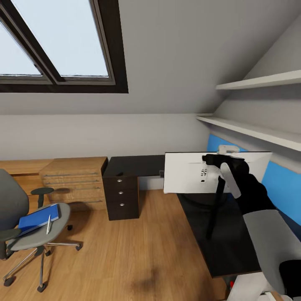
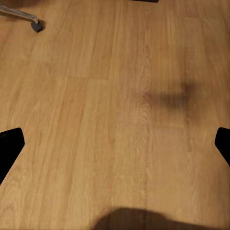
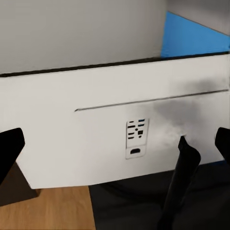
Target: In the bedroom, organize the workspace by keeping the computer under the desk, ensuring the monitor is on the desk, placing the keyboard on the desk next to the monitor, placing the mouse on the desk next to the keyboard, moving the folder from the swivel chair onto the desk next to the mouse, stacking the notebook on top of the folder with the pen on top of the notebook, and positioning the swivel chair next to the desk.
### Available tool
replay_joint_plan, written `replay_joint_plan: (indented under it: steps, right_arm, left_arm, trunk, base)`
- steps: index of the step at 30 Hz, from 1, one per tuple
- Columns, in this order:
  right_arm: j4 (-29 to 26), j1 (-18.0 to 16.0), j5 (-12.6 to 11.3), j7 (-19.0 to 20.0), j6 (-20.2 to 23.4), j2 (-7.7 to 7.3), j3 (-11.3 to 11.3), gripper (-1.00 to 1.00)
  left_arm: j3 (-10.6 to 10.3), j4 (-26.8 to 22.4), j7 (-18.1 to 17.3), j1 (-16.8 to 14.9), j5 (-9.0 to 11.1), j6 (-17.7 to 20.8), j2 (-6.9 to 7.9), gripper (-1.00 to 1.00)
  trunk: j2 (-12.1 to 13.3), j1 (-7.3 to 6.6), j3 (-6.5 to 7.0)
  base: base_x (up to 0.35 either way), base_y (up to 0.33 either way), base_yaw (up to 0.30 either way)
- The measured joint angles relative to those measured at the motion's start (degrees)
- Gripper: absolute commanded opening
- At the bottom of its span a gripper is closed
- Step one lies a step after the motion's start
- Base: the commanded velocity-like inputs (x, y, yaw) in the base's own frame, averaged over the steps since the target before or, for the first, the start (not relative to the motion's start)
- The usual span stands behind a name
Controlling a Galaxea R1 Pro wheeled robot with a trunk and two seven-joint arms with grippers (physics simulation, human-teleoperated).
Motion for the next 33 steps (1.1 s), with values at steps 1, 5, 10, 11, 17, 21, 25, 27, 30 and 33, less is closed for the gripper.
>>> replay_joint_plan:
  steps: [1,5,10,11,17,21,25,27,30,33]
  right_arm:
    - [-0.9,-0.1,0.0,0.0,0.0,0.01,-0.1,1.00]
    - [-5.0,-0.5,-0.1,0.1,0.2,0.00,-0.7,1.00]
    - [-9.0,-0.6,-0.3,0.2,0.6,-0.04,-1.0,1.00]
    - [-9.3,-0.6,-0.4,0.3,0.6,-0.05,-1.1,1.00]
    - [-10.3,-0.5,-0.5,0.7,0.6,-0.05,-1.1,1.00]
    - [-10.3,-0.5,-0.5,1.0,0.6,-0.05,-1.1,1.00]
    - [-10.3,-0.5,-0.5,1.2,0.6,0.01,-0.9,1.00]
    - [-10.3,-0.5,-0.5,1.3,0.6,0.02,-0.9,1.00]
    - [-10.3,-0.5,-0.5,1.3,0.6,0.04,-0.9,1.00]
    - [-10.3,-0.5,-0.5,1.3,0.6,0.04,-0.9,1.00]
  left_arm:
    - [0.0,0.0,0.0,0.0,0.0,0.0,-0.01,1.00]
    - [0.0,0.0,0.0,0.0,-0.1,0.0,-0.02,1.00]
    - [0.0,0.0,0.0,0.0,-0.1,0.0,-0.04,1.00]
    - [0.0,0.0,0.0,0.0,-0.1,0.0,-0.06,1.00]
    - [0.0,0.0,0.0,0.0,-0.1,0.1,-0.11,1.00]
    - [0.0,0.0,0.0,0.0,-0.1,0.1,-0.12,1.00]
    - [0.0,0.0,0.0,0.0,-0.1,0.1,-0.12,1.00]
    - [0.0,0.0,0.0,0.0,-0.1,0.1,-0.12,1.00]
    - [0.0,0.0,0.0,0.0,-0.1,0.1,-0.12,1.00]
    - [0.0,0.0,0.0,0.0,-0.1,0.1,-0.12,1.00]
  trunk:
    - [0.0,0.00,0.00]
    - [0.0,-0.02,0.00]
    - [0.0,-0.03,0.00]
    - [0.0,-0.03,-0.01]
    - [0.0,-0.03,-0.01]
    - [0.0,-0.03,-0.01]
    - [0.0,-0.03,-0.01]
    - [0.0,-0.03,-0.01]
    - [0.0,-0.03,-0.01]
    - [0.0,-0.03,-0.01]
  base:
    - [0.041,0.000,0.000]
    - [0.149,0.000,0.000]
    - [0.269,0.000,0.000]
    - [0.308,0.000,0.000]
    - [0.322,0.000,0.000]
    - [0.332,0.005,0.000]
    - [0.334,0.062,0.000]
    - [0.335,0.098,0.000]
    - [0.335,0.110,0.000]
    - [0.331,0.131,0.000]
